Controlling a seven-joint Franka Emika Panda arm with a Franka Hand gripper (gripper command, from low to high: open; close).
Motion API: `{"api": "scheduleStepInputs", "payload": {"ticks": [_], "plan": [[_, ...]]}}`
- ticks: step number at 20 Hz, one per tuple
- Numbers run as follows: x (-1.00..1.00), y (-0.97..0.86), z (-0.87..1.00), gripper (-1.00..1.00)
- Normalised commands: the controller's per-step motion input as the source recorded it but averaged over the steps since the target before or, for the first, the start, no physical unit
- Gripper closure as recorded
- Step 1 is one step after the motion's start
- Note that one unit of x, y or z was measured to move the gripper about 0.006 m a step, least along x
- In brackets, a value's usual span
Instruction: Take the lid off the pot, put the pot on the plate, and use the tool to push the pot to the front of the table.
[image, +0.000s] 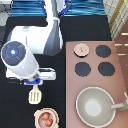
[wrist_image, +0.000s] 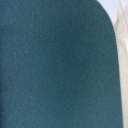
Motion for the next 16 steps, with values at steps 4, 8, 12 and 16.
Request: {"api": "scheduleStepInputs", "payload": {"ticks": [4, 8, 12, 16], "plan": [[-0.92, 0.0, -0.31, 1.0], [-0.99, 0.02, -0.56, 1.0], [-1.0, 0.0, -0.69, 1.0], [-1.0, 0.01, -0.69, 1.0]]}}
